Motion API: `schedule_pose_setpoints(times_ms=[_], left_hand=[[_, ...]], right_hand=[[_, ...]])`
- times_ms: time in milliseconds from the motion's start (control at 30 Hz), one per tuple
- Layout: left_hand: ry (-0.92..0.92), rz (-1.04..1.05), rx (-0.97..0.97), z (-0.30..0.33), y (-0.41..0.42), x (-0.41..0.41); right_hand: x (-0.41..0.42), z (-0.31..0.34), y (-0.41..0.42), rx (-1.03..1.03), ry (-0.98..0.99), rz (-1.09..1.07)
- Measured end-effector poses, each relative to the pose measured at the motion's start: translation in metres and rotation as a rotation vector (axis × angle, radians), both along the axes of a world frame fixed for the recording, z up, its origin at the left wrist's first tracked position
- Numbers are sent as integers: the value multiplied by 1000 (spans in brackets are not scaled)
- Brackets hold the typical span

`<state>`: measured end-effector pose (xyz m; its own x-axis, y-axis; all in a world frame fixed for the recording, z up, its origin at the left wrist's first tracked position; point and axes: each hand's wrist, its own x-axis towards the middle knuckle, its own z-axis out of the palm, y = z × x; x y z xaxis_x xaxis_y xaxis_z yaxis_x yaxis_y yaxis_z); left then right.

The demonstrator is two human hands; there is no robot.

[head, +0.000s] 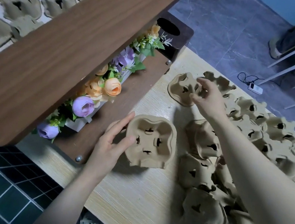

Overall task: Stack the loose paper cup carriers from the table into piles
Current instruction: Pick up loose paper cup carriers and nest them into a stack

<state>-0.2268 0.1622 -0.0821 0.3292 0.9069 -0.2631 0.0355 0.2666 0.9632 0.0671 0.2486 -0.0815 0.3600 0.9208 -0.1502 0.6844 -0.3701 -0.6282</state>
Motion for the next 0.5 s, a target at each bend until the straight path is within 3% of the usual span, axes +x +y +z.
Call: schedule_pose_setpoints(times_ms=[300,500], left_hand=[[56,-78,49,-5,0,3],[45,-80,46,-5,4,3]], right_hand=[[3,-9,22,-121,-276,198],[2,-10,17,-149,-285,194]])
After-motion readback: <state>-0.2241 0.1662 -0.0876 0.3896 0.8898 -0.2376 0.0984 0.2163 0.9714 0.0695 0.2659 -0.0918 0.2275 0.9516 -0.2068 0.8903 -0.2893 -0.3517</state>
